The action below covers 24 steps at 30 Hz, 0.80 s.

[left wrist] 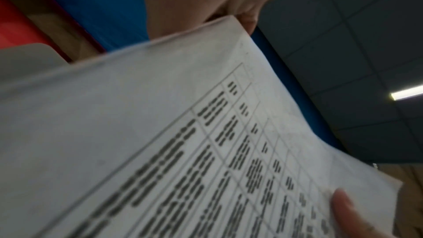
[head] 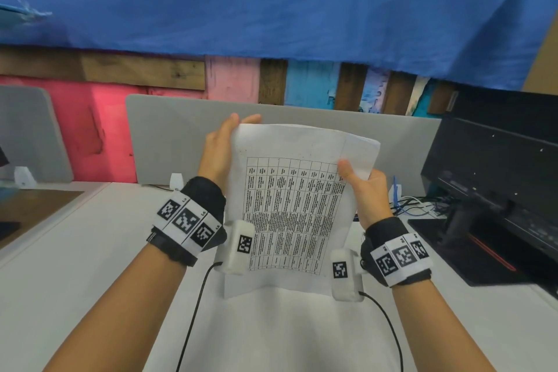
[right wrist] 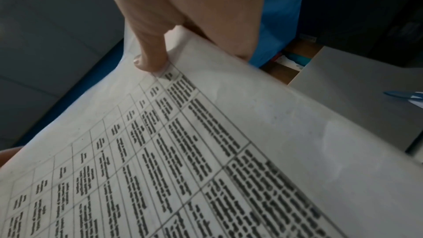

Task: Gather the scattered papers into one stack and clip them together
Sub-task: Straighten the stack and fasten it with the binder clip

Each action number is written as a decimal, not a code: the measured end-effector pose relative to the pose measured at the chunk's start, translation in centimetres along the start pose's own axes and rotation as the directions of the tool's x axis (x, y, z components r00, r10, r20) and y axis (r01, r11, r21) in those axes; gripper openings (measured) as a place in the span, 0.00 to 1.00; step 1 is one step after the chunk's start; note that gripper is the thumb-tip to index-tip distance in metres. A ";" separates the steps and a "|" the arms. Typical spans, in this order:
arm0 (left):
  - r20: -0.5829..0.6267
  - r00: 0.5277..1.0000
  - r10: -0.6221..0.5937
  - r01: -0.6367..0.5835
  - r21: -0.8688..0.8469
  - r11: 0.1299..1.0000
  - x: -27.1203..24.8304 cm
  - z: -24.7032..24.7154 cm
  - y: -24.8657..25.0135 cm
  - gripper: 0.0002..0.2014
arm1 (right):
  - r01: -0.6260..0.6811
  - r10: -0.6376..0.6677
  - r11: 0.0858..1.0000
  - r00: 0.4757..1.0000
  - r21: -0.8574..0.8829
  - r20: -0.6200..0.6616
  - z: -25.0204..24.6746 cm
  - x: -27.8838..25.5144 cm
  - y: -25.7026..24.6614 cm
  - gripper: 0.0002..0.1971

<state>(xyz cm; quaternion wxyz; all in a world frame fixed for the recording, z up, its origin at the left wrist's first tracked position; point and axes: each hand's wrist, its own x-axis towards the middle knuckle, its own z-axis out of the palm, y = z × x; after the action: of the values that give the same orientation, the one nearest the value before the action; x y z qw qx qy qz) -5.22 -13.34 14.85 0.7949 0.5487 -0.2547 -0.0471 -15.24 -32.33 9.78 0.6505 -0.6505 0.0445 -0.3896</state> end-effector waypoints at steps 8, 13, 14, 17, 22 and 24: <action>0.115 0.992 0.054 -0.063 0.077 0.995 0.0 -1.6 -1.8 0.34 | -0.061 0.060 0.998 0.998 0.013 0.035 0.0 0.1 -0.7 0.42; 0.100 0.993 -0.066 0.045 0.206 0.977 -0.3 -2.3 -4.0 0.20 | -0.147 0.148 0.989 0.988 -0.023 0.043 -0.2 -0.5 0.3 0.44; 0.084 0.994 -0.075 0.055 0.215 0.975 -0.4 -2.0 -3.9 0.12 | -0.156 0.156 0.988 0.987 -0.018 0.036 0.0 -0.7 0.8 0.45; 0.034 0.999 -0.033 0.025 0.210 0.977 -0.7 -0.8 -3.6 0.03 | -0.162 0.163 0.986 0.985 0.024 -0.049 1.1 -1.3 0.9 0.33; -0.054 0.999 0.006 0.003 0.166 0.986 -0.8 -0.7 -3.3 0.06 | -0.154 0.156 0.988 0.981 0.031 -0.114 2.1 -1.4 0.3 0.28; -0.007 0.998 -0.057 0.057 0.204 0.977 -1.1 -1.1 -3.6 0.09 | -0.180 0.181 0.983 0.979 0.018 -0.098 1.8 -1.6 0.9 0.49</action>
<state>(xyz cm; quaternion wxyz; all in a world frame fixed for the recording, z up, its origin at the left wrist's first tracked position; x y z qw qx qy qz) -4.94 -13.41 10.91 0.7328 0.6344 -0.2420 -0.0434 -14.90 -30.08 8.52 0.6832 -0.6206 0.1338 -0.3609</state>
